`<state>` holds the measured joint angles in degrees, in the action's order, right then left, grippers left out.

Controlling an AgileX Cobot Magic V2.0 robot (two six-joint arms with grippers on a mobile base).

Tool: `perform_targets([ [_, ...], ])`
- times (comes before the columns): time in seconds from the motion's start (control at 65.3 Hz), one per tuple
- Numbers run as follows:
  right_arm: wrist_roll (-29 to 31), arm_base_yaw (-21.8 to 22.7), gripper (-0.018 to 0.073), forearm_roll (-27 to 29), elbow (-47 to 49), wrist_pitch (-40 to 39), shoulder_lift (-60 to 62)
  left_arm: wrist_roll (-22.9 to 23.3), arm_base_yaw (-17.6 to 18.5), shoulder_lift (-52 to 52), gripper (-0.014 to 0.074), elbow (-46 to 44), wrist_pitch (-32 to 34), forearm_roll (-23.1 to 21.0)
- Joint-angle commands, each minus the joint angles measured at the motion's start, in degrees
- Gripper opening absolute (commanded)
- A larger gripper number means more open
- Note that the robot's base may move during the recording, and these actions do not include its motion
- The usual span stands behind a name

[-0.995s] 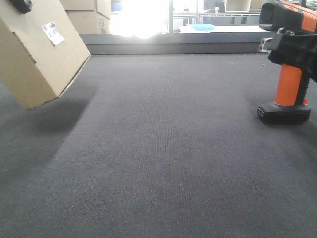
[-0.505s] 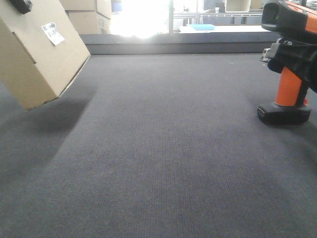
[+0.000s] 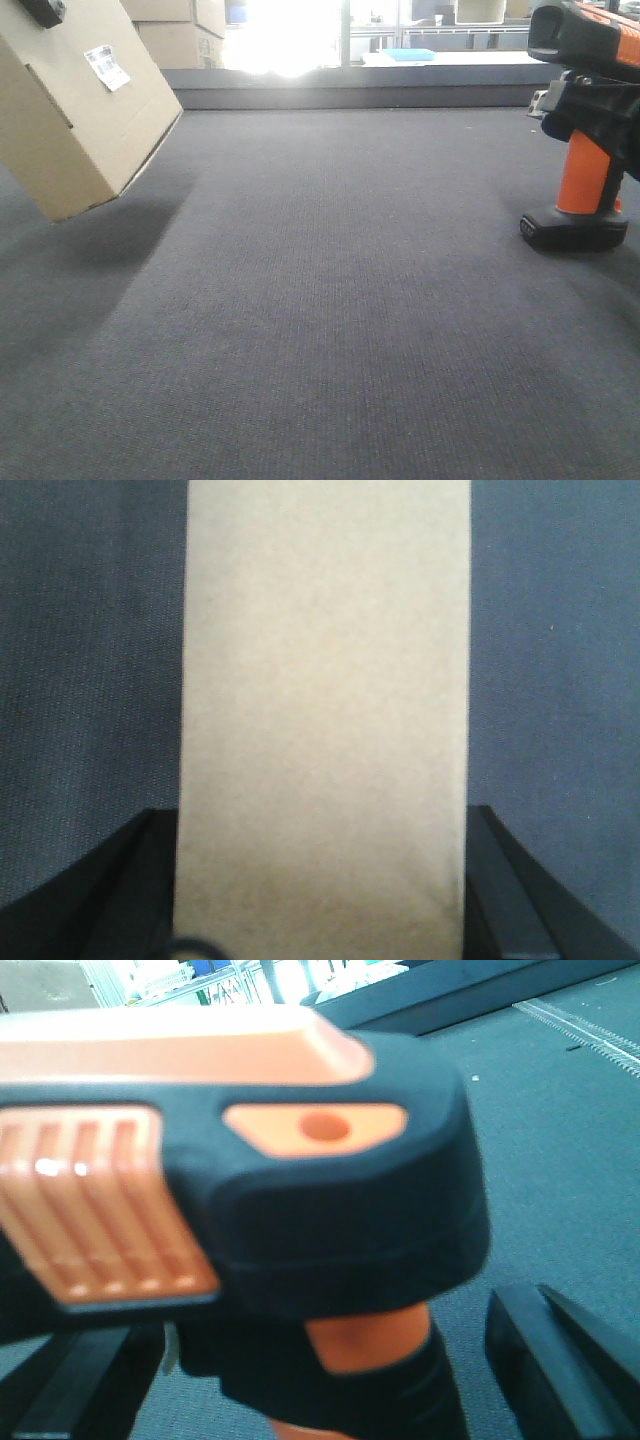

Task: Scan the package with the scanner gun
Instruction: 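Close the right gripper around the scanner gun handle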

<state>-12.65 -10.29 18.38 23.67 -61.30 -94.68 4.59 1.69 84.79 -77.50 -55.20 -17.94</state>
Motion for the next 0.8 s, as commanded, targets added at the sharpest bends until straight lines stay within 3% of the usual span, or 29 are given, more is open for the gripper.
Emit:
perform_targets([
  [0.0,0.14,0.97,0.0559,-0.96,0.41,-1.56,-0.20,-0.03,0.35,-0.71,0.0171,-0.66,0.67,-0.79],
  [0.352,0.14,4.48,0.0559,-10.36,0.41,1.03,-0.20,-0.03,0.35,-0.71,0.0171,-0.66,0.67,-0.79],
  [0.781,0.14,4.48,0.0559,-10.70,0.41,-0.73,-0.20,-0.03,0.35,-0.71,0.0171,-0.66,0.67,-0.79],
])
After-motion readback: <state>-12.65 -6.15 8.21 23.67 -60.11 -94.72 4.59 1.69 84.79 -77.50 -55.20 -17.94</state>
